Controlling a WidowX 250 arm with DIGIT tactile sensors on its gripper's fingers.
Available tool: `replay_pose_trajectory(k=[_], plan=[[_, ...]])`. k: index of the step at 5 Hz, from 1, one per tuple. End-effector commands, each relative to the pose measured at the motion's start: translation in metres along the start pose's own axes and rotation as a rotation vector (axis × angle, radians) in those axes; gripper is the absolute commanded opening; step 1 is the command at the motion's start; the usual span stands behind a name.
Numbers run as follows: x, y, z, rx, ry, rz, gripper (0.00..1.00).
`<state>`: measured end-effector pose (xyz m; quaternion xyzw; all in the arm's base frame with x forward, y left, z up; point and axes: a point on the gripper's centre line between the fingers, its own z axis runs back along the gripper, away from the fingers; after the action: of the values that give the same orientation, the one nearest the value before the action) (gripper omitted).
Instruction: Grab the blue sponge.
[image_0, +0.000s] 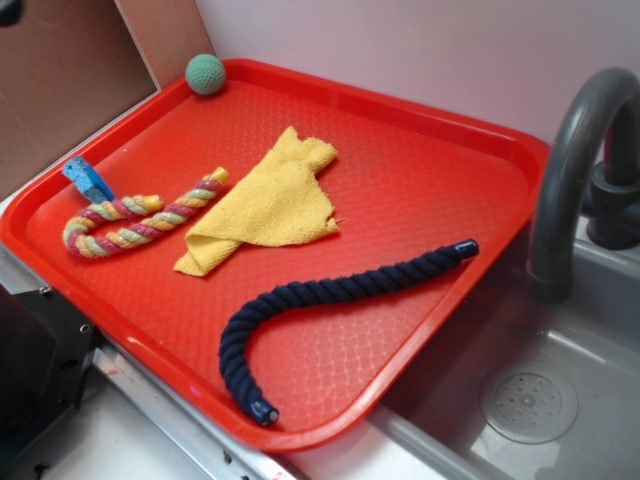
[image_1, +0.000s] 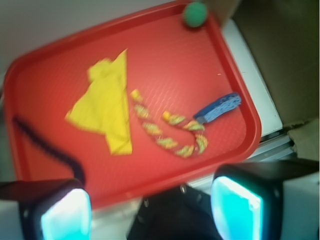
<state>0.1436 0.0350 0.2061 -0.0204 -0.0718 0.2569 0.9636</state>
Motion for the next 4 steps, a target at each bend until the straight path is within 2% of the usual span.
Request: replay_pose_trajectory(k=[1, 2, 3, 4], plan=[[0.021, 0.05, -0.04, 0.187, -0.15, 0.478, 1.0], [0.032, 0.069, -0.066, 0.287, -0.198, 0.712, 1.0], [0.038, 0.085, -0.096, 0.354, -0.239, 0.841, 1.0], [0.041, 0.09, -0.117, 0.398, -0.271, 0.827, 1.0]])
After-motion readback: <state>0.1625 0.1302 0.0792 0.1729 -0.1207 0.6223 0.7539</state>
